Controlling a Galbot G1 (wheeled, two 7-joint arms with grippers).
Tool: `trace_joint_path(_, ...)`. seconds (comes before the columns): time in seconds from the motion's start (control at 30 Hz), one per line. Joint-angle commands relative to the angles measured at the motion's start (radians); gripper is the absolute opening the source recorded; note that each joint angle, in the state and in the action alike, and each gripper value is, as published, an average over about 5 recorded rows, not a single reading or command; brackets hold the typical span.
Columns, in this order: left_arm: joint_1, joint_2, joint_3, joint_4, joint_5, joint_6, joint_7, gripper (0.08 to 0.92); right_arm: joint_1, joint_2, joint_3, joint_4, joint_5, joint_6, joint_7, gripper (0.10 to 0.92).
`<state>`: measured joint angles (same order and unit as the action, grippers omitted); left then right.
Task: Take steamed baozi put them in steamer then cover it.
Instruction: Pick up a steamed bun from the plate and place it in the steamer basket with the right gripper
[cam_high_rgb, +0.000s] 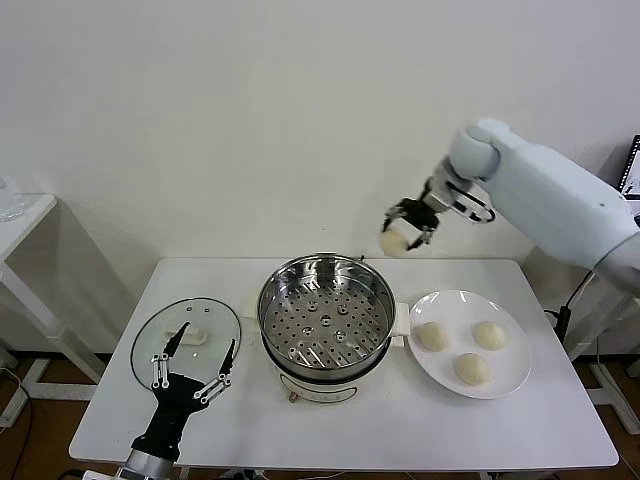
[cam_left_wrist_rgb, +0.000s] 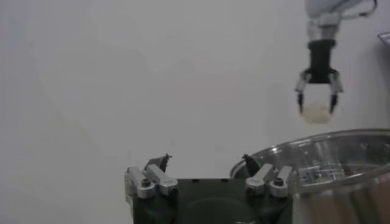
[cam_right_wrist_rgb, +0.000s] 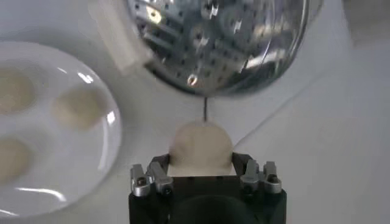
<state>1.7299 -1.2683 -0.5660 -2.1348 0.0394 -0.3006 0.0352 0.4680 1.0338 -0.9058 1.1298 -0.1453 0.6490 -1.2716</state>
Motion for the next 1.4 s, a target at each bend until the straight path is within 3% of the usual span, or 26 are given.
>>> trace_joint_path(0.03, 0.009, 0.001, -0.004, -0.009, 0.0, -0.005, -0.001, 0.823, 0.082, 0.134, -0.128, 0.117, 0.029, 0.059, -0.036, 0.704)
trace_joint_path(0.63, 0.006, -0.001, -0.008, -0.001, -0.003, -0.024, -0.004, 0.823, -0.092, 0.286, -0.123, -0.052, -0.147, 0.059, -0.023, 0.704)
trace_joint_path(1.4, 0.008, -0.007, -0.013, 0.002, -0.003, -0.033, -0.008, 0.823, -0.122, 0.326, -0.107, -0.1, -0.247, 0.04, -0.003, 0.747)
